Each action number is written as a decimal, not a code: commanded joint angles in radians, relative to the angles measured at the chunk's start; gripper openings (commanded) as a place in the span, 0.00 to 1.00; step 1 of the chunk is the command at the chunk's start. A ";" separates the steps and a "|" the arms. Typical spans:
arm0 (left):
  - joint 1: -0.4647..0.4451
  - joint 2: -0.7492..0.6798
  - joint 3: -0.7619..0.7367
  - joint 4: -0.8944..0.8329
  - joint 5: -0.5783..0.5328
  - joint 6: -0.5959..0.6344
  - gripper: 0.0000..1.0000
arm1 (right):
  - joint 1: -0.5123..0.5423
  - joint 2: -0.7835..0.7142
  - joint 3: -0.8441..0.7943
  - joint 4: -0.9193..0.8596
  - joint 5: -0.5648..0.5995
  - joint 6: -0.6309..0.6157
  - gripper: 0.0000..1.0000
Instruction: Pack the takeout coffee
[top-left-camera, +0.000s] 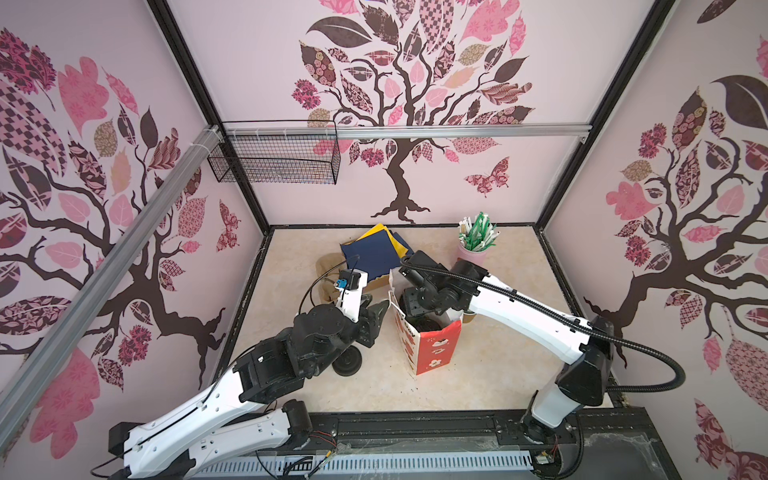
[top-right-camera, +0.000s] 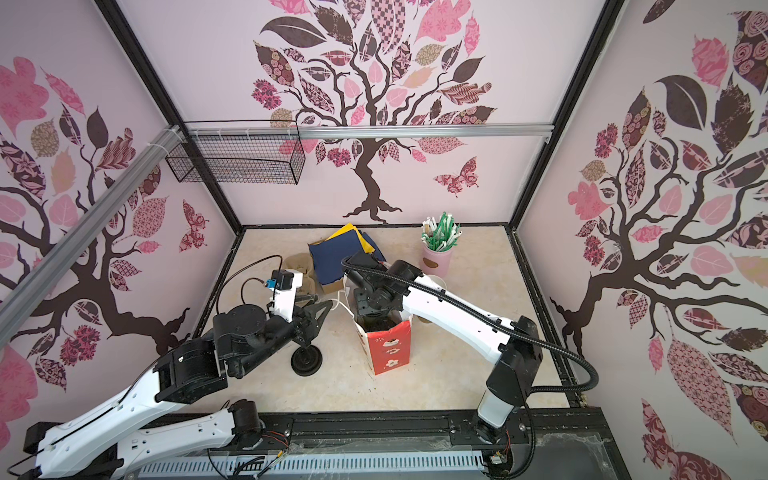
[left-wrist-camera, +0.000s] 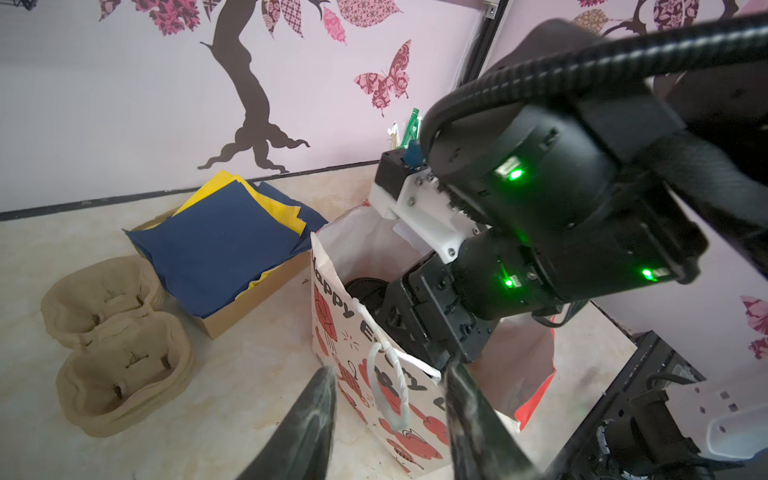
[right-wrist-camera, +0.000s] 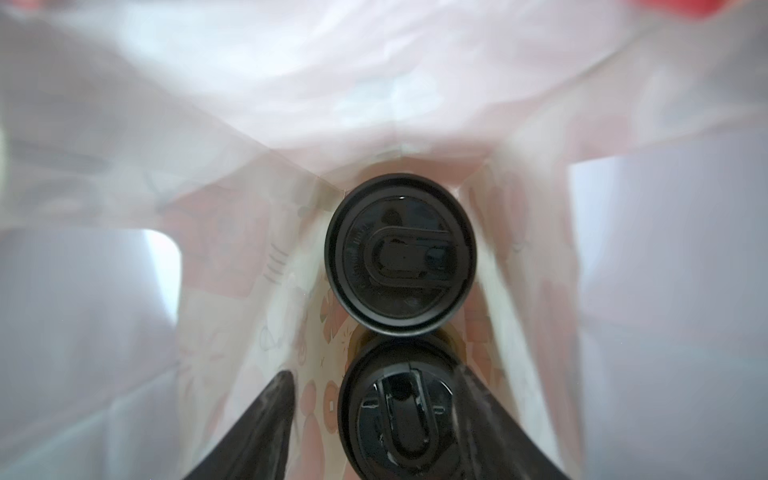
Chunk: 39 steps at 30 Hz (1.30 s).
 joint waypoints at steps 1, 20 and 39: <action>0.019 -0.011 -0.026 0.021 -0.013 -0.067 0.46 | 0.002 -0.042 0.047 -0.047 0.029 0.038 0.64; 0.109 0.017 0.088 -0.080 0.007 -0.279 0.65 | -0.011 -0.393 0.188 -0.175 0.216 -0.064 0.72; 0.288 0.165 0.206 -0.141 0.173 -0.316 0.71 | -0.596 -0.442 -0.230 0.033 -0.059 -0.025 0.72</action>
